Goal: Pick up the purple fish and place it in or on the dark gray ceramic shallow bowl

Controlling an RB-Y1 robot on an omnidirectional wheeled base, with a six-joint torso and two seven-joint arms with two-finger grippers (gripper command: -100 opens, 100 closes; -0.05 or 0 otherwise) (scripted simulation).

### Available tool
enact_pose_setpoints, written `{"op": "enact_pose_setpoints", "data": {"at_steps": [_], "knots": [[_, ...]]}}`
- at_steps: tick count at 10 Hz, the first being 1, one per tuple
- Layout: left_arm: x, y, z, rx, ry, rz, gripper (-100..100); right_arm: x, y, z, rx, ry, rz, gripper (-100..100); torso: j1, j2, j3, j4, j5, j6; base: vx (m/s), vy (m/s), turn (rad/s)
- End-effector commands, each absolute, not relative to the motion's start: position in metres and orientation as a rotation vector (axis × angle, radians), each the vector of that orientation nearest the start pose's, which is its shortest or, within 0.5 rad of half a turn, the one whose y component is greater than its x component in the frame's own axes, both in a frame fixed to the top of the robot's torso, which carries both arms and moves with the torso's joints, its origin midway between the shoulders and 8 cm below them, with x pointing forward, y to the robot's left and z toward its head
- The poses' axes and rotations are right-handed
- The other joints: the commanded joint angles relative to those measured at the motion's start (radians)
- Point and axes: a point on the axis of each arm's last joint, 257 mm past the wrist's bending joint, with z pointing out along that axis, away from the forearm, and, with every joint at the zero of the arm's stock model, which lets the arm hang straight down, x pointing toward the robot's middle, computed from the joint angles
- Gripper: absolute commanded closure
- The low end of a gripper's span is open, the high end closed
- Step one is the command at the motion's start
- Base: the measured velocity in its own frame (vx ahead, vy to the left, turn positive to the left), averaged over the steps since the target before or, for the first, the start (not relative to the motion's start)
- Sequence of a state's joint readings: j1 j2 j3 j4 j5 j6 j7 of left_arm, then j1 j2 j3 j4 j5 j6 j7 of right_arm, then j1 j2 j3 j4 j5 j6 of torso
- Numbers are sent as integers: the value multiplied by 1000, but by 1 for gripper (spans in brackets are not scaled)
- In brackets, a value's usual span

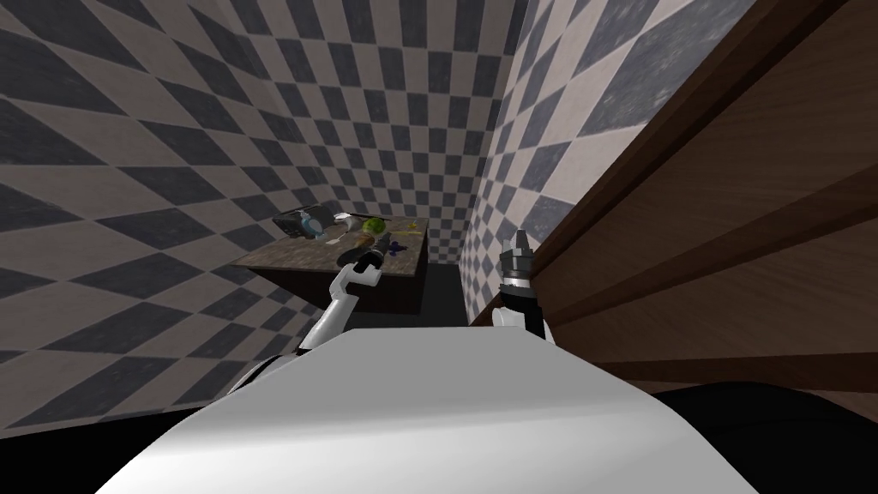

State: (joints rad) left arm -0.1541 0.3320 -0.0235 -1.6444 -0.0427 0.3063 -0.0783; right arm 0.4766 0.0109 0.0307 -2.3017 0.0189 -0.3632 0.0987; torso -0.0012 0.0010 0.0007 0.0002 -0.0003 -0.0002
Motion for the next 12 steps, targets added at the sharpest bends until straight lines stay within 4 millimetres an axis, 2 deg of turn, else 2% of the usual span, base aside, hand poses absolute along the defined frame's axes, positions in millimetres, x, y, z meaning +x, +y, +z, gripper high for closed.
{"op": "enact_pose_setpoints", "data": {"at_steps": [1, 2, 5, 6, 7, 10, 12], "knots": [[598, 303, -176, -953, 1485, -802, -100, 365, -269, 15, 692, 707, 1216, 0, 0, 0, 0, 0, 0, 0, -22, -22, -15], [598, 305, -182, -965, 1495, -791, -100, 365, -269, 15, 692, 707, 1216, 0, 0, 0, 0, 0, 0, 0, -21, -20, -13], [616, 321, -195, -1036, 1549, -733, -100, 365, -269, 15, 692, 707, 1216, 0, 0, 0, 0, 0, 0, 0, -22, -23, -22], [615, 323, -199, -1044, 1555, -726, -100, 365, -269, 15, 692, 707, 1216, 0, -1, 0, 0, 0, 0, 0, -16, -20, -17], [623, 332, -204, -1081, 1577, -698, -100, 365, -269, 15, 692, 707, 1216, 0, 0, 0, 0, 0, 0, 0, -17, -23, -34], [628, 343, -212, -1130, 1604, -659, -100, 365, -269, 15, 692, 707, 1216, 0, 0, 0, 0, 0, 0, 0, -20, -20, -24], [640, 360, -211, -1197, 1624, -617, -100, 365, -269, 15, 692, 707, 1216, 0, 0, 0, 0, 0, 0, 0, -27, -30, -55]]}}
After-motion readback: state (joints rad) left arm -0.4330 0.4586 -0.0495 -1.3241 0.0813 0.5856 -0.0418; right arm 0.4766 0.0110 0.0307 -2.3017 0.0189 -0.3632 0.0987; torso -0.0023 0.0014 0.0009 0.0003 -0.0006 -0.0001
